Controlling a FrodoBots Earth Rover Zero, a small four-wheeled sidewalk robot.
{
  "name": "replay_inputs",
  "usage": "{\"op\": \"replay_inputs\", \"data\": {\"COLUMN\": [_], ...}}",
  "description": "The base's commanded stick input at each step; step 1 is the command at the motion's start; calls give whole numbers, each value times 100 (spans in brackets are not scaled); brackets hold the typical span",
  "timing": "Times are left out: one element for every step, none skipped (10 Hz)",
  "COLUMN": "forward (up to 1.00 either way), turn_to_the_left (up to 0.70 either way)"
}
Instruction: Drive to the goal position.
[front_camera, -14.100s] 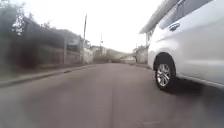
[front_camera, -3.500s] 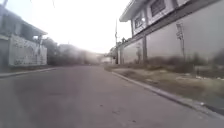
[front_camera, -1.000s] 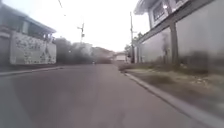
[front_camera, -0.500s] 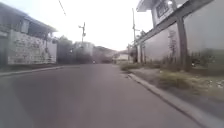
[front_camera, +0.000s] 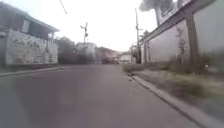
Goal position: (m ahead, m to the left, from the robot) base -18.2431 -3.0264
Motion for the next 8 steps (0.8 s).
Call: {"op": "replay_inputs", "data": {"forward": [100, 100, 100, 100, 100, 100, 100, 100], "turn_to_the_left": [0, 0, 0, 0, 0, 0, 0, 0]}}
